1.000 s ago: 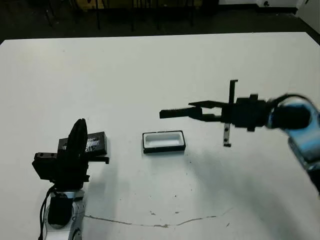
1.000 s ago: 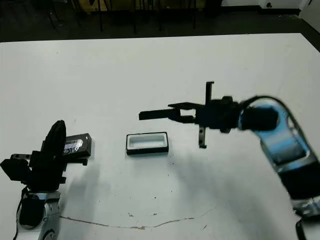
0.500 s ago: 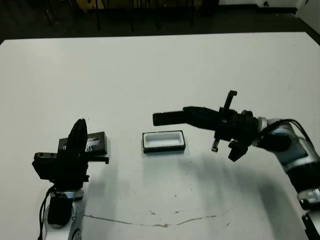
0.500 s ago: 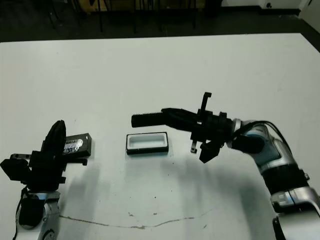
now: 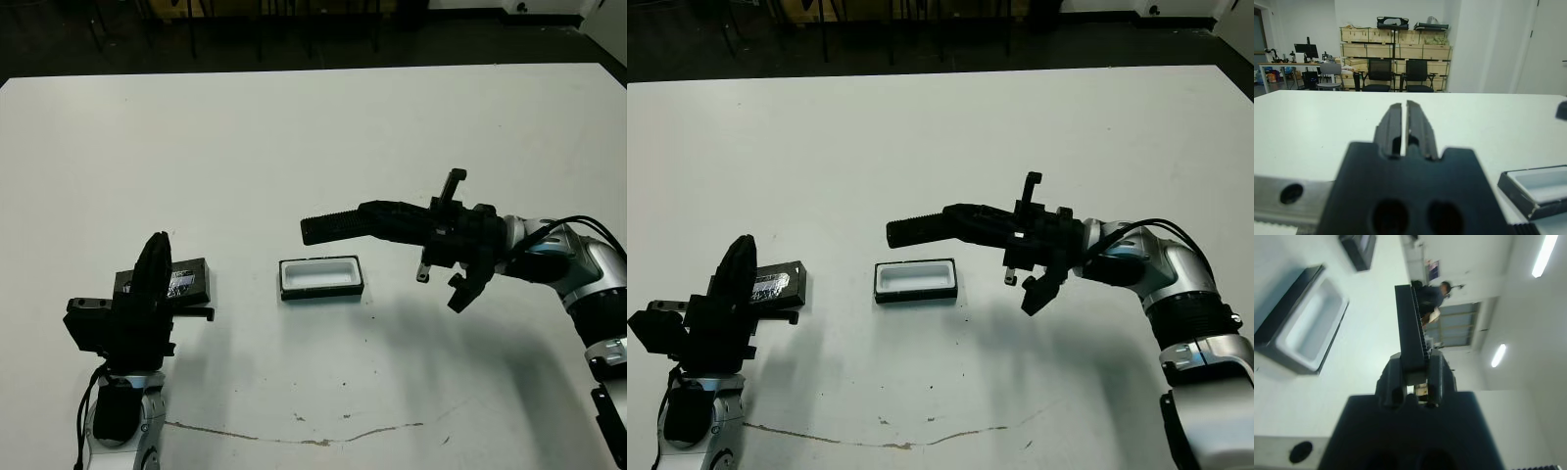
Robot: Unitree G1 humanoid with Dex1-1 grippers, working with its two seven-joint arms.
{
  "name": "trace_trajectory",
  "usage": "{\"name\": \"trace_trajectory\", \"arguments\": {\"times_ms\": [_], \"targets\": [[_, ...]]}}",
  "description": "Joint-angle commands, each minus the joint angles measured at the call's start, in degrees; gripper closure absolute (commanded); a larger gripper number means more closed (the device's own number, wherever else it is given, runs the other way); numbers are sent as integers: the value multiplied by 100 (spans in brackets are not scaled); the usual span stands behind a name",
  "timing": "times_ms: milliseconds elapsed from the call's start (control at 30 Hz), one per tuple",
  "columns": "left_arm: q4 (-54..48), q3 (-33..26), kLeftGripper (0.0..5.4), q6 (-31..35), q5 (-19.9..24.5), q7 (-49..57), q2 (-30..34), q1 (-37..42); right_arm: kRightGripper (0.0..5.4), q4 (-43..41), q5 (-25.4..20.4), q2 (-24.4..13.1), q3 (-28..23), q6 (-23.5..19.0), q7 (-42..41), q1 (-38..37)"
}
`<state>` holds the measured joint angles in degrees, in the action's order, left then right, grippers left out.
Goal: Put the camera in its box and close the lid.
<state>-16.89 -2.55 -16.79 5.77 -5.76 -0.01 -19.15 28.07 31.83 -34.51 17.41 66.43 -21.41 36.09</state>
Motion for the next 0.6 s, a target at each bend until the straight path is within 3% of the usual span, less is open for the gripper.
{"name": "trace_trajectory", "arguments": {"times_ms": [33,167,300,500,600], "targets": [[42,-10,540,68,-21,10,26,-407,539,-622,-445,-239,224,-987,-899,-56],[45,-16,540,66,-78,56,16,-416,539,-1466,-688,-322,308,-2147,-1707,-207],[54,-27,540,57,-57,49,29,-414,539,-2135,-537,-382,327,-2795,-2073,-328],[105,-18,540,-13,-55,19,41,-400,539,-2192,-667,-374,382,-2817,-2142,-377],[160,-28,540,-84,-30,-3,40,-388,539,-2013,-793,-336,385,-2522,-2002,-384]]}}
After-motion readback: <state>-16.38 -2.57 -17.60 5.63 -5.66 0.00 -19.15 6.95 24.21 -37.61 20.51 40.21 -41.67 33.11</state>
